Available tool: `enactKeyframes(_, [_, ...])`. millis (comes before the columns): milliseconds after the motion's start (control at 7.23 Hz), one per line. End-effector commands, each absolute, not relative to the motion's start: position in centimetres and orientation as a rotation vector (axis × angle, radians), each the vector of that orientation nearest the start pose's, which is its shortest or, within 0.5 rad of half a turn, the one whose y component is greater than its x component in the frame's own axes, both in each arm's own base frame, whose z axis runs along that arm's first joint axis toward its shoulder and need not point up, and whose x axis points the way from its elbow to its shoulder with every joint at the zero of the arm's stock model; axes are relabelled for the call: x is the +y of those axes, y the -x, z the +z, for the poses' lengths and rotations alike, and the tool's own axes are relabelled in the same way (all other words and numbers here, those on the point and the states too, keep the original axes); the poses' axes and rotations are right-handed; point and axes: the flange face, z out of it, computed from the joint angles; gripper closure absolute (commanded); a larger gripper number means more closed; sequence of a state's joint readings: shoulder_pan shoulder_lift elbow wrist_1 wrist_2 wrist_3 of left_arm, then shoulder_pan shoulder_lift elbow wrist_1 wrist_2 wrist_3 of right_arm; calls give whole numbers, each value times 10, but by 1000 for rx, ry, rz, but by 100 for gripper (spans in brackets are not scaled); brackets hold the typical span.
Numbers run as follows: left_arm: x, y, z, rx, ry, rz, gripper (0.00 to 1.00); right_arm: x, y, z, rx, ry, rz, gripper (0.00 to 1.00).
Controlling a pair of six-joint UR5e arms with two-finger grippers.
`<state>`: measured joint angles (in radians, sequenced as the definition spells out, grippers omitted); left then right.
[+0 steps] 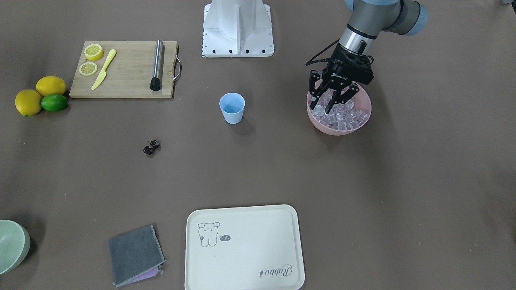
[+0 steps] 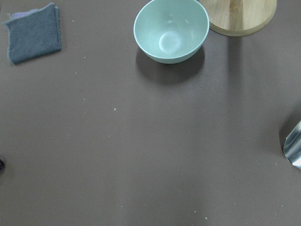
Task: Put ice and cherries in cup
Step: 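Carry the ice cube to the light-blue cup and release it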
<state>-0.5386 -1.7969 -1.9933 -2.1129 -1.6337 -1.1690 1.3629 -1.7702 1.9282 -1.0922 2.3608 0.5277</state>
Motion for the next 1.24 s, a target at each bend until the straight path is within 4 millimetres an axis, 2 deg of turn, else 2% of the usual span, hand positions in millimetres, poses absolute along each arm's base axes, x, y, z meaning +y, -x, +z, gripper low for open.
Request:
enactKeyframes(0, [-384,-435,243,1173,-442,-156,100,-429,27,514,-926,-288,42,0])
enactKeyframes(138, [-379,-467,226,1182,-462,-188,100,-429,27,514,-927,-290,41,0])
enactKeyframes(277, [-361,-491,207,1212,-458,-195,100,-429,26,513,-927,-292,42,0])
enactKeyframes(691, [-345,-517,173,1274,-432,-249,100,-429,27,512,-929,-300,37,0])
enactKeyframes(830, [-338,-534,166,1272,-446,-253,100,-429,26,511,-932,-311,34,0])
enactKeyframes(1106, [-319,-551,166,1267,-450,-244,100,-429,26,513,-931,-307,35,0])
